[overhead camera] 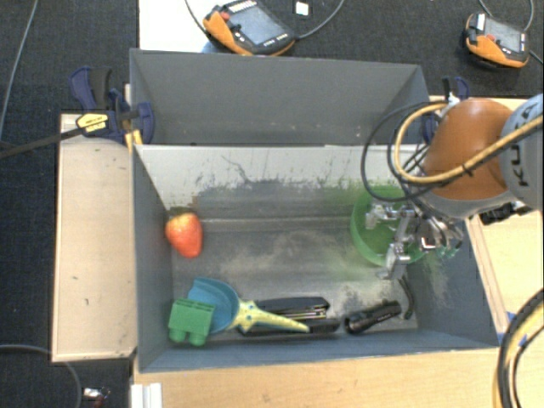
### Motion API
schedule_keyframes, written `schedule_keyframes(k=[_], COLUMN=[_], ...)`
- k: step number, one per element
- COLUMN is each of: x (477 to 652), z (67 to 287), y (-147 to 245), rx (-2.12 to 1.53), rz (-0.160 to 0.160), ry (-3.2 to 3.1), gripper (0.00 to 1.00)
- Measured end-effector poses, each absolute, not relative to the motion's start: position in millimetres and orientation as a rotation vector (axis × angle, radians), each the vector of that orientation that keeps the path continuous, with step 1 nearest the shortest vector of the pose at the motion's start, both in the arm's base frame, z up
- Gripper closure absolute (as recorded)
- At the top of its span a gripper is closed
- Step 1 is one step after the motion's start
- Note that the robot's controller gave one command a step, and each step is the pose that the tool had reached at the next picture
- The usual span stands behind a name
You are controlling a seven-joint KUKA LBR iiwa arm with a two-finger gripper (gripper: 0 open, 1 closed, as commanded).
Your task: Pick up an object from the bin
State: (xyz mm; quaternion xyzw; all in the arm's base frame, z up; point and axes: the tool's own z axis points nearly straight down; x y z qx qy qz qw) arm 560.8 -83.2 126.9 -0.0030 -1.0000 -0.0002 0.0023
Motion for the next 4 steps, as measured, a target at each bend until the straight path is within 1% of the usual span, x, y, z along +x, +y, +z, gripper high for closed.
schedule_keyframes(k=[1, 2, 3, 4], x=[562.6, 526.0, 543.8, 528.5], z=[131.5, 147.8, 125.7, 104.0], y=[-83.0, -121.8, -123.0, -111.6], rx=[-0.003, -0.095, -0.428, 0.444], rz=[0.001, 0.001, -0.003, 0.001], ry=[-3.144, -3.143, -3.12, -3.114], gripper=[0.0, 0.0, 0.0, 0.0])
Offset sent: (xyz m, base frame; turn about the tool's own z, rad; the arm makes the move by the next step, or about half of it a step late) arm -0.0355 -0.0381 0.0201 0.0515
